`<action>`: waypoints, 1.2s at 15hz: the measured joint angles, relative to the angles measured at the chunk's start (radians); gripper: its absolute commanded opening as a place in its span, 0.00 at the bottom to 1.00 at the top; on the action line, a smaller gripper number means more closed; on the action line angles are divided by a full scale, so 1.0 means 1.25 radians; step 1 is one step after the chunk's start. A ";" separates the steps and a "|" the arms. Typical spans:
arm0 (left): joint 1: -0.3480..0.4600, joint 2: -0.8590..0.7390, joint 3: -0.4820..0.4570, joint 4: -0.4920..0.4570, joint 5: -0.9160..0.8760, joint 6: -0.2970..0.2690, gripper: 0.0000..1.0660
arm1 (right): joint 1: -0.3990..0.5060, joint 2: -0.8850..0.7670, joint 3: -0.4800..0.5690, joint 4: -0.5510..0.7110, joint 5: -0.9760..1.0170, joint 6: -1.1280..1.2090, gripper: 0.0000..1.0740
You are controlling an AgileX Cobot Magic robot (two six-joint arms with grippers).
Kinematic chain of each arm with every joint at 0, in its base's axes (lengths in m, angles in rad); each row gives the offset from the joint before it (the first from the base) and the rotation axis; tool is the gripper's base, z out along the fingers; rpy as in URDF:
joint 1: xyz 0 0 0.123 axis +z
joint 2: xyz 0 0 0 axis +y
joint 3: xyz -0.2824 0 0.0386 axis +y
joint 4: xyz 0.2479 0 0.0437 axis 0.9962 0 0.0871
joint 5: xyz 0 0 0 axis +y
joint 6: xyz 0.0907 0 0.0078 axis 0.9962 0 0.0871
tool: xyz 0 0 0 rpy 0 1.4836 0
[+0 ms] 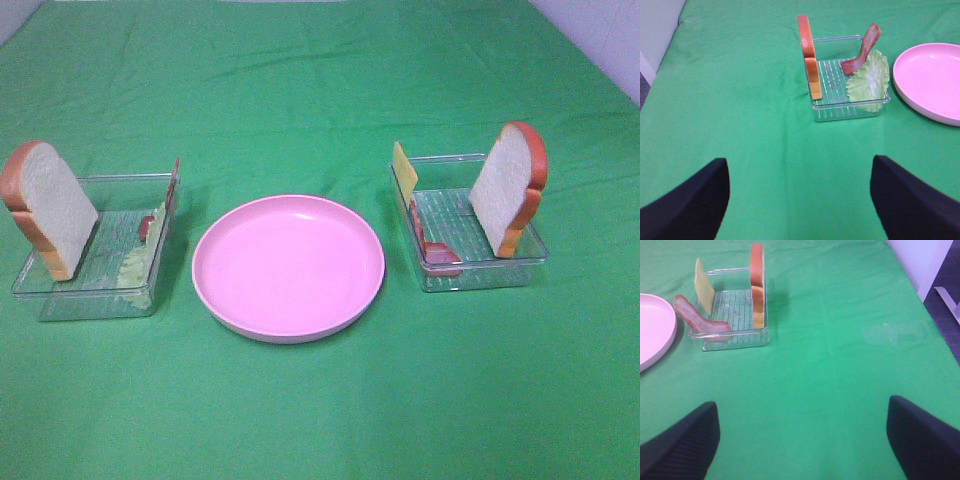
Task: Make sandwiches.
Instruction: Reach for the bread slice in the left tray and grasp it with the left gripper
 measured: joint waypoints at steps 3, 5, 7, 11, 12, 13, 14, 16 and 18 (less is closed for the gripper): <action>0.000 0.000 0.000 0.000 0.000 0.000 0.70 | 0.000 0.000 0.000 0.000 0.000 0.000 0.79; 0.000 0.000 0.000 0.000 0.000 0.000 0.70 | 0.000 0.000 0.000 0.000 0.000 0.000 0.79; 0.000 0.000 0.000 0.000 0.000 0.000 0.70 | 0.000 0.000 0.000 0.000 0.000 0.000 0.79; 0.000 0.000 0.000 0.000 0.000 0.000 0.70 | 0.000 0.000 0.000 0.000 0.000 0.000 0.79; 0.000 0.000 0.000 0.000 0.000 0.000 0.70 | 0.000 0.000 0.000 0.000 0.000 0.000 0.79; 0.000 0.000 0.000 0.000 0.000 0.000 0.70 | 0.000 0.000 0.000 0.000 0.000 0.000 0.79; 0.000 0.000 0.000 0.000 0.000 0.000 0.70 | 0.000 0.000 0.000 0.000 0.000 0.000 0.79; 0.000 0.000 0.000 0.000 0.000 0.000 0.70 | 0.000 0.000 0.000 0.000 0.000 0.000 0.79; 0.000 0.000 0.000 0.000 0.000 0.000 0.70 | 0.000 0.000 0.000 0.000 0.000 0.000 0.79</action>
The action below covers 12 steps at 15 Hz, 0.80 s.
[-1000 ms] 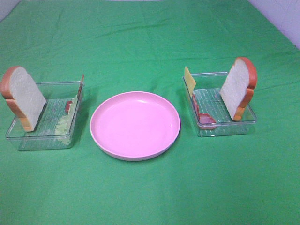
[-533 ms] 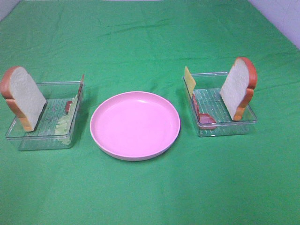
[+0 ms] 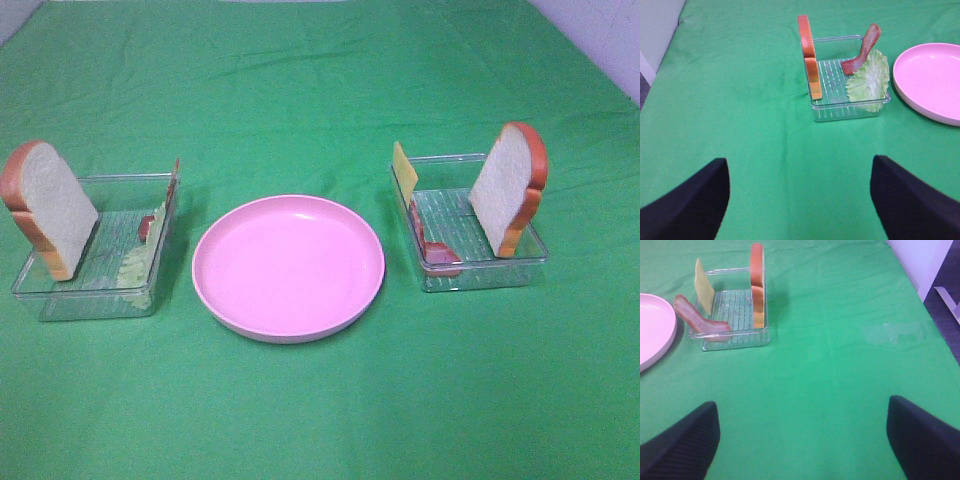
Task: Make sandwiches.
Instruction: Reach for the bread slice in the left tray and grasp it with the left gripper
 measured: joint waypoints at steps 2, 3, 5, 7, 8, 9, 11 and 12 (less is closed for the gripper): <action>0.000 0.000 0.000 0.000 0.000 0.000 0.70 | 0.000 0.000 0.000 0.000 0.000 0.000 0.79; 0.000 0.000 0.000 0.000 0.000 0.000 0.70 | 0.000 0.000 0.000 0.000 0.000 0.000 0.79; 0.000 0.000 0.000 0.000 0.000 0.000 0.70 | 0.000 0.000 0.000 0.000 0.000 0.000 0.79; 0.000 0.000 -0.002 0.000 -0.002 0.000 0.70 | 0.000 0.000 0.000 0.000 0.000 0.000 0.79; 0.000 0.001 -0.006 0.000 -0.002 0.000 0.70 | 0.000 0.000 0.000 0.000 0.000 0.000 0.79; 0.000 0.027 -0.026 0.000 -0.013 -0.006 0.70 | 0.000 0.000 0.000 0.000 0.000 0.000 0.79; 0.000 0.084 -0.046 0.000 -0.048 -0.025 0.70 | 0.000 0.000 0.000 0.000 0.000 0.000 0.79; 0.000 0.137 -0.062 0.000 -0.074 -0.033 0.70 | 0.000 0.000 0.000 0.000 0.000 0.000 0.79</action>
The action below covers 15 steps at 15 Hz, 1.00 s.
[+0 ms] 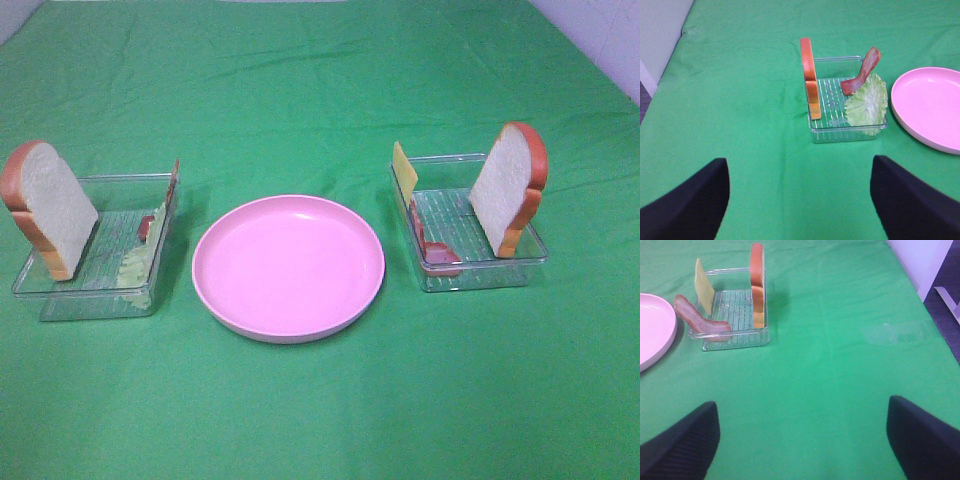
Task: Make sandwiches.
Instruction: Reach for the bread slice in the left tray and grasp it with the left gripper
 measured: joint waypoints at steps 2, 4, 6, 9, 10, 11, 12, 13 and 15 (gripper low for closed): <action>0.000 0.149 -0.056 -0.008 -0.034 -0.003 0.70 | 0.000 0.000 0.000 0.000 0.000 0.000 0.79; 0.000 0.320 -0.138 -0.009 -0.043 -0.004 0.70 | 0.000 0.000 0.000 0.000 0.000 0.000 0.79; 0.000 0.591 -0.292 -0.010 -0.030 -0.004 0.70 | 0.000 0.000 0.000 0.000 0.000 0.000 0.79; 0.000 0.798 -0.411 -0.010 -0.011 -0.003 0.70 | 0.000 0.000 0.000 0.000 0.000 0.000 0.79; 0.000 0.876 -0.457 -0.010 -0.009 -0.003 0.70 | 0.000 0.000 0.000 0.000 0.000 0.000 0.79; 0.000 0.947 -0.494 -0.010 -0.008 -0.003 0.70 | 0.000 0.000 0.000 0.000 0.000 0.000 0.79; 0.000 1.008 -0.529 -0.010 -0.008 -0.003 0.70 | 0.000 0.000 0.000 0.000 0.000 0.000 0.79; 0.000 1.065 -0.555 -0.018 -0.009 -0.003 0.70 | 0.000 0.000 0.000 0.000 0.000 0.000 0.79; -0.001 1.187 -0.602 -0.045 -0.010 -0.003 0.70 | 0.000 0.000 0.000 0.000 0.000 0.000 0.79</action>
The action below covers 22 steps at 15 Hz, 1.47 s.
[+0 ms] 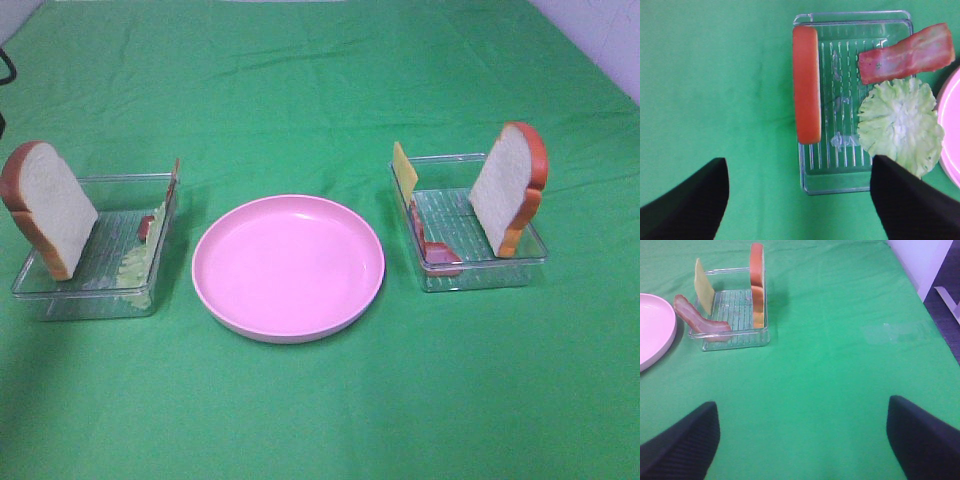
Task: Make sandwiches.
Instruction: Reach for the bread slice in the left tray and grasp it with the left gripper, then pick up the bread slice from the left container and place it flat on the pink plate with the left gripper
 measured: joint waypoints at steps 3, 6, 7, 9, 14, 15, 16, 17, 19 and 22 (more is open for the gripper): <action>0.000 0.090 -0.014 -0.010 -0.032 0.000 0.70 | 0.000 0.000 0.000 0.000 0.000 0.000 0.79; 0.000 0.158 -0.014 -0.023 -0.065 0.003 0.70 | 0.000 0.000 0.000 0.000 0.000 0.000 0.79; 0.000 0.172 -0.014 -0.024 -0.076 0.009 0.70 | 0.000 0.000 0.000 0.000 0.000 0.000 0.79; 0.000 0.186 -0.014 -0.030 -0.103 0.030 0.64 | 0.000 0.000 0.000 0.000 0.000 0.000 0.79; 0.000 0.191 -0.014 -0.060 -0.134 0.035 0.35 | 0.000 0.000 0.000 0.000 0.000 0.000 0.79; 0.000 0.191 -0.014 -0.071 -0.143 0.035 0.20 | 0.000 0.000 0.000 0.000 0.000 0.000 0.79; 0.000 0.191 -0.014 -0.082 -0.150 0.034 0.16 | 0.000 0.000 0.000 0.000 0.000 0.000 0.79; 0.000 0.191 -0.014 -0.089 -0.150 0.034 0.07 | 0.000 0.000 0.000 0.000 0.000 0.000 0.79; 0.000 0.191 -0.014 -0.114 -0.151 0.034 0.00 | 0.000 0.000 0.000 0.000 0.000 0.000 0.79; 0.000 0.174 -0.014 -0.135 -0.150 0.034 0.00 | 0.000 0.000 0.000 0.000 0.000 0.000 0.79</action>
